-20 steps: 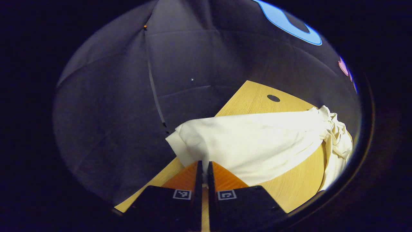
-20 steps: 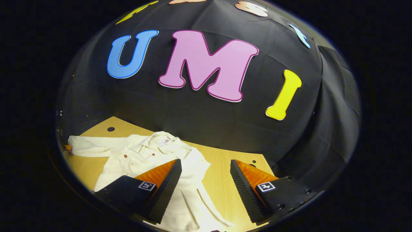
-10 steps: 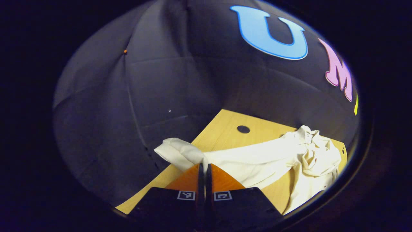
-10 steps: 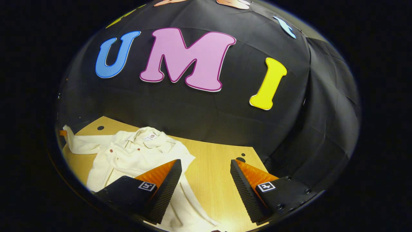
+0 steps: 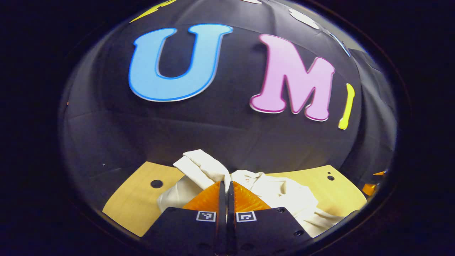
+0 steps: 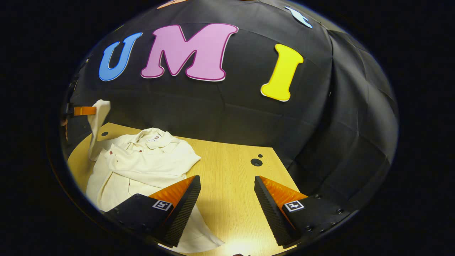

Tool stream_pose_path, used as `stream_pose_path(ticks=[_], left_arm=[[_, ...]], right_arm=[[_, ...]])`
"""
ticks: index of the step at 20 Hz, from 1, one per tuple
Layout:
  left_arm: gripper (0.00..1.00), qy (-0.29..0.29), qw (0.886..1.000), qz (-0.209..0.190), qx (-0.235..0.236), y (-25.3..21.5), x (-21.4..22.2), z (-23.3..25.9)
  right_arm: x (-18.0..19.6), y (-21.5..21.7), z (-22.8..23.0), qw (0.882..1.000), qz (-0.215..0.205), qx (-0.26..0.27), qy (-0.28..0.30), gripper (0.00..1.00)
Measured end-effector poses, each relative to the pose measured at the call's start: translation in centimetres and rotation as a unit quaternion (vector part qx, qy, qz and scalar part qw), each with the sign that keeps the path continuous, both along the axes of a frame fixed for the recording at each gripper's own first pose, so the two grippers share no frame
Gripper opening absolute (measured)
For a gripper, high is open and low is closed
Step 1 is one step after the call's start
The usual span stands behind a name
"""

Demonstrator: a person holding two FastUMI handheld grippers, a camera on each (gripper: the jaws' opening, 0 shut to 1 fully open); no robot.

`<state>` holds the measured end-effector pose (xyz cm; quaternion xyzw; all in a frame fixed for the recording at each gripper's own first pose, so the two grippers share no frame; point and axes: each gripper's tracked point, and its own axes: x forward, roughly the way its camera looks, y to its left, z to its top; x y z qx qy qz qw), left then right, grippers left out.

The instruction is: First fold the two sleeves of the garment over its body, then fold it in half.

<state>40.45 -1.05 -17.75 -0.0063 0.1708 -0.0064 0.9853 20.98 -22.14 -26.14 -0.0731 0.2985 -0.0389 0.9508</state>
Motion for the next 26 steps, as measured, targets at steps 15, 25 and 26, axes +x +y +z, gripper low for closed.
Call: stream_pose_path(ticks=[15,25,26], left_arm=[[0.98,0.014,0.992,-0.121,-0.017,-20.1,-0.2,-8.2],[0.99,0.092,0.994,0.005,0.054,-2.7,-18.3,-11.1],[0.99,0.114,0.991,0.023,0.062,-0.6,-20.6,-12.0]], right_arm=[[-3.9,-1.8,-7.0,0.996,0.016,0.054,0.062,0.98],[-8.9,1.4,-12.2,0.986,0.036,0.071,0.143,0.98],[-9.7,1.4,-12.8,0.985,0.036,0.072,0.156,0.98]])
